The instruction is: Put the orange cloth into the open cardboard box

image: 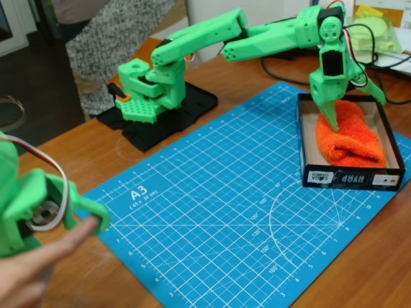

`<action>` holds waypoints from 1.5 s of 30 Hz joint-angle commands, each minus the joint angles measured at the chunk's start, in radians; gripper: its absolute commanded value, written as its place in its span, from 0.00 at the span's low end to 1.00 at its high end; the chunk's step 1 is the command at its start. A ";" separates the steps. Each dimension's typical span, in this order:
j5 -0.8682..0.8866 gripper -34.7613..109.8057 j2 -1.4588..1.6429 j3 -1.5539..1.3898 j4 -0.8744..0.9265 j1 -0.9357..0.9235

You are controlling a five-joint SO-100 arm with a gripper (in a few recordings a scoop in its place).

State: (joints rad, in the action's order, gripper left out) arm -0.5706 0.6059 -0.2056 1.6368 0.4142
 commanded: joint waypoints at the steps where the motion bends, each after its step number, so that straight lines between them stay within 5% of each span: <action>1: 0.002 0.60 0.213 -0.051 0.020 0.011; 6: 0.020 0.56 0.555 -0.264 0.020 -0.029; 7: 0.041 0.51 0.624 -0.311 0.020 -0.049; 8: 0.183 0.24 0.833 -0.508 0.020 -0.112; 15: 0.508 0.24 1.534 -1.457 -0.333 -0.259; 20: 0.557 0.24 1.953 -2.051 -0.551 -0.344; 28: 0.534 0.24 2.431 -2.623 -0.617 -0.342; 32: 0.575 0.24 2.777 -2.769 -0.465 -0.267; 45: 0.588 0.24 2.767 -2.856 -0.483 -0.299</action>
State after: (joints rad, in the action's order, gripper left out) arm 0.0077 3.3625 -3.0572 1.1490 0.1089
